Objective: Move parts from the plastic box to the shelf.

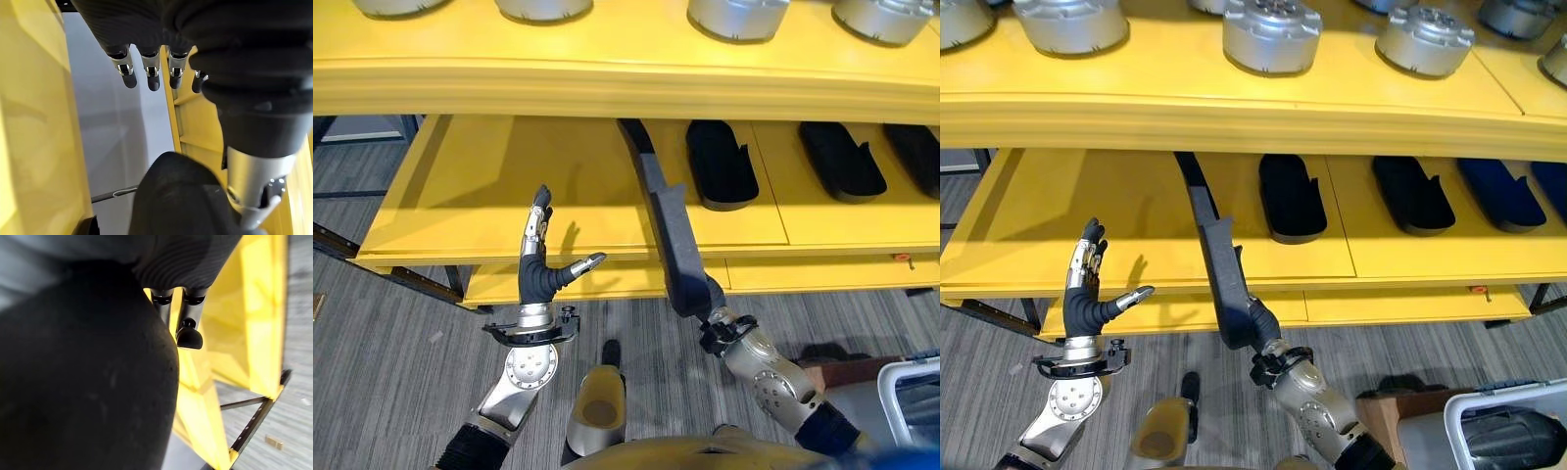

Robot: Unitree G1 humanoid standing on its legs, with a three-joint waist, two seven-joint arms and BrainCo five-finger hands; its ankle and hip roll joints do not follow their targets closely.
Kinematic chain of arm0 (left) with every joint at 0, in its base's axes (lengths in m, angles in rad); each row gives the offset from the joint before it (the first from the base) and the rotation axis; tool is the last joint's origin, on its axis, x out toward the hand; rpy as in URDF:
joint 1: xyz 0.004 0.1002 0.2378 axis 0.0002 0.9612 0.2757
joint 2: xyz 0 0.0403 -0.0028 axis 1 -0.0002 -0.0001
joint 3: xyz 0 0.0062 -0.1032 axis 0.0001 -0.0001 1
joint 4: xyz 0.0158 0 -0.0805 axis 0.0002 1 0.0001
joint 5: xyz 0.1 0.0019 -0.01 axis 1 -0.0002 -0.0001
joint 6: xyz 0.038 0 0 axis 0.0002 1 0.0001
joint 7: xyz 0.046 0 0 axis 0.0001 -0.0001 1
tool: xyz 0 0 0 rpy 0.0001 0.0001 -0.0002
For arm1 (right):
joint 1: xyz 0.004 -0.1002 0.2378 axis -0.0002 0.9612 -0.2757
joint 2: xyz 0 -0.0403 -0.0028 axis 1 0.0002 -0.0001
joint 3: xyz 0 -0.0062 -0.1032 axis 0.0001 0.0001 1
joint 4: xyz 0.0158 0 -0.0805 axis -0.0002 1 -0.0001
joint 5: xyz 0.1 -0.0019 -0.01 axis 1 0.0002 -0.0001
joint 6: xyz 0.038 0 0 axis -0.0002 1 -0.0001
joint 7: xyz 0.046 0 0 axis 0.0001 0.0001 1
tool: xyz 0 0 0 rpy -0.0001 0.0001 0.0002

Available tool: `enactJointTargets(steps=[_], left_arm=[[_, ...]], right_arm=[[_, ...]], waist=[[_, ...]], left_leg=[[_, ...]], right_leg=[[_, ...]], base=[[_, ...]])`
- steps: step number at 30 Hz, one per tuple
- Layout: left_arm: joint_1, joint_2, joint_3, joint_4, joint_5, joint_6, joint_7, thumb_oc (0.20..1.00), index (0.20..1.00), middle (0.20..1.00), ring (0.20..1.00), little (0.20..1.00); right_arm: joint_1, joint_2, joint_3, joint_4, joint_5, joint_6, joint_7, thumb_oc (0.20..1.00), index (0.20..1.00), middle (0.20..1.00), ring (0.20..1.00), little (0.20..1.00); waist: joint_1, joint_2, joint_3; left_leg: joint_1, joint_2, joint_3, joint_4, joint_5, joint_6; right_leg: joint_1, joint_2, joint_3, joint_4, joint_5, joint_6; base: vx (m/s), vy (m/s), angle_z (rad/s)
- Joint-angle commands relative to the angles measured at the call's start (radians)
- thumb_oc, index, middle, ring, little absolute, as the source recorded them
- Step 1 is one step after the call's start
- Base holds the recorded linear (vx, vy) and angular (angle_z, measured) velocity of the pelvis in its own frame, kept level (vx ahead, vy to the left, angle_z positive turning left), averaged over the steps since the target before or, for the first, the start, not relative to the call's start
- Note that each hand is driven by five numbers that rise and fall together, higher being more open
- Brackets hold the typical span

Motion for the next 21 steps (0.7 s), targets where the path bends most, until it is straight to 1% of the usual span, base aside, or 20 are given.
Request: enactJointTargets(steps=[1,2,3,4,5,6,8,9,10,12,13,14,15,17,19,21], left_arm=[[0.009,-0.014,0.036,-0.053,0.0,-0.064,-0.027,1.0,1.0,1.0,1.0,1.0],[0.008,-0.022,0.036,-0.059,0.002,-0.055,-0.032,1.0,1.0,1.0,1.0,1.0],[0.011,-0.032,0.032,-0.06,0.059,-0.037,-0.001,1.0,1.0,1.0,1.0,1.0],[0.011,-0.033,0.028,-0.059,0.072,-0.034,0.021,1.0,1.0,1.0,1.0,1.0],[0.006,-0.03,0.027,-0.053,0.06,-0.027,0.044,1.0,1.0,1.0,1.0,1.0],[0.004,-0.03,0.027,-0.053,0.056,-0.024,0.047,1.0,1.0,1.0,1.0,1.0],[-0.007,-0.023,0.026,-0.049,0.051,0.014,0.058,1.0,1.0,1.0,1.0,1.0],[-0.008,-0.025,0.023,-0.046,0.042,0.026,0.057,1.0,1.0,1.0,1.0,1.0],[-0.004,-0.03,0.017,-0.039,0.033,0.034,0.06,1.0,1.0,1.0,1.0,1.0],[0.009,-0.05,0.003,-0.017,0.057,0.013,0.12,1.0,1.0,1.0,1.0,1.0],[0.011,-0.057,0.0,-0.016,0.053,0.003,0.13,1.0,1.0,1.0,1.0,1.0],[0.022,-0.084,-0.017,-0.026,0.031,-0.01,0.128,1.0,1.0,1.0,1.0,1.0],[0.029,-0.102,-0.031,-0.037,0.032,-0.006,0.109,1.0,1.0,1.0,1.0,1.0],[0.035,-0.111,-0.037,-0.043,0.028,0.003,0.092,1.0,1.0,1.0,1.0,1.0],[0.037,-0.114,-0.043,-0.044,0.035,0.004,0.091,1.0,1.0,1.0,1.0,1.0],[0.039,-0.109,-0.05,-0.05,0.042,0.02,0.104,1.0,1.0,1.0,1.0,1.0]], right_arm=[[-0.042,0.01,-0.007,-0.081,-0.055,-0.023,0.032,0.2,0.2,0.2,0.2,0.2],[-0.042,0.013,-0.006,-0.076,-0.078,-0.011,0.023,0.2,0.2,0.2,0.2,0.2],[-0.039,0.011,-0.003,-0.075,-0.126,0.006,0.011,0.2,0.2,0.2,0.2,0.2],[-0.042,0.007,-0.003,-0.074,-0.142,0.006,0.015,0.2,0.2,0.2,0.2,0.2],[-0.049,-0.006,-0.001,-0.077,-0.139,0.004,0.023,0.2,0.2,0.2,0.2,0.2],[-0.049,-0.009,0.0,-0.079,-0.136,0.004,0.024,0.2,0.2,0.2,0.2,0.2],[-0.04,-0.03,0.002,-0.09,-0.112,0.001,0.016,0.2,0.2,0.2,0.2,0.2],[-0.033,-0.038,-0.004,-0.093,-0.108,-0.002,0.023,0.2,0.2,0.2,0.2,0.2],[-0.022,-0.049,-0.012,-0.097,-0.102,-0.007,0.035,0.2,0.2,0.2,0.2,0.2],[0.003,-0.066,-0.031,-0.105,-0.089,-0.004,0.062,0.2,0.2,0.2,0.2,0.2],[0.007,-0.068,-0.038,-0.104,-0.087,-0.004,0.07,0.2,0.2,0.2,0.2,0.2],[0.046,-0.066,-0.063,-0.106,-0.088,-0.005,0.088,0.2,0.2,0.2,0.2,0.2],[0.088,-0.055,-0.077,-0.119,-0.099,0.0,0.081,0.2,0.2,0.2,0.2,0.2],[0.105,-0.049,-0.08,-0.112,-0.105,0.0,0.093,0.2,0.2,0.2,0.2,0.2],[0.107,-0.047,-0.076,-0.1,-0.102,-0.006,0.097,0.2,0.2,0.2,0.2,0.2],[0.1,-0.043,-0.065,-0.076,-0.096,-0.026,0.103,0.2,0.2,0.2,0.2,0.2]], waist=[[0.021,0.033,-0.03],[0.024,0.036,-0.031],[0.035,0.038,-0.031],[0.038,0.038,-0.032],[0.031,0.04,-0.033],[0.029,0.04,-0.033],[0.0,0.034,-0.031],[-0.013,0.031,-0.032],[-0.027,0.028,-0.036],[-0.049,0.022,-0.047],[-0.055,0.015,-0.048],[-0.099,0.009,-0.066],[-0.125,0.007,-0.085],[-0.128,0.005,-0.096],[-0.127,0.007,-0.1],[-0.124,0.014,-0.102]], left_leg=[[0.158,0.004,0.069,-0.037,-0.072,0.028],[0.17,-0.003,0.079,-0.04,-0.08,0.036],[0.205,-0.013,0.12,-0.063,-0.086,0.041],[0.218,-0.015,0.138,-0.075,-0.087,0.041],[0.229,-0.016,0.147,-0.094,-0.084,0.042],[0.231,-0.017,0.146,-0.098,-0.084,0.042],[0.244,-0.037,0.119,-0.134,-0.078,0.044],[0.253,-0.051,0.105,-0.155,-0.073,0.041],[0.264,-0.066,0.095,-0.185,-0.062,0.038],[0.281,-0.093,0.072,-0.233,-0.045,0.032],[0.273,-0.104,0.072,-0.241,-0.026,0.037],[0.274,-0.134,-0.014,-0.277,-0.02,0.049],[0.264,-0.146,-0.066,-0.287,-0.012,0.057],[0.264,-0.148,-0.069,-0.29,-0.011,0.054],[0.262,-0.15,-0.068,-0.288,-0.011,0.052],[0.257,-0.149,-0.067,-0.284,-0.011,0.052]], right_leg=[[-0.072,0.028,0.002,-0.015,0.131,0.016],[-0.082,0.018,-0.02,0.006,0.151,0.019],[-0.108,-0.015,-0.101,0.053,0.213,0.034],[-0.118,-0.03,-0.125,0.071,0.232,0.038],[-0.13,-0.01,-0.125,0.092,0.22,0.033],[-0.134,-0.003,-0.119,0.097,0.213,0.031],[-0.159,0.096,-0.063,0.073,0.157,0.016],[-0.16,0.146,-0.041,0.039,0.135,0.005],[-0.164,0.19,-0.022,0.002,0.124,-0.005],[-0.174,0.252,0.014,-0.077,0.141,-0.013],[-0.184,0.26,0.022,-0.102,0.162,-0.026],[-0.192,0.311,0.183,-0.173,0.185,-0.038],[-0.192,0.323,0.277,-0.18,0.187,-0.042],[-0.173,0.319,0.272,-0.192,0.183,-0.041],[-0.163,0.316,0.268,-0.199,0.181,-0.04],[-0.155,0.315,0.264,-0.193,0.169,-0.044]], base=[[0.02,0.248,-0.06],[0.01,0.307,-0.31],[0.0,0.295,-0.48],[-0.02,0.239,-0.6],[-0.03,0.1,-0.84],[-0.02,0.085,-0.97],[0.03,0.047,-0.52],[0.07,0.038,0.25],[0.09,0.047,0.42],[0.07,0.046,0.36],[0.13,0.004,0.19],[0.17,-0.045,0.42],[0.24,-0.061,0.97],[0.13,-0.061,1.22],[0.08,-0.046,0.33],[0.1,-0.075,0.12]])
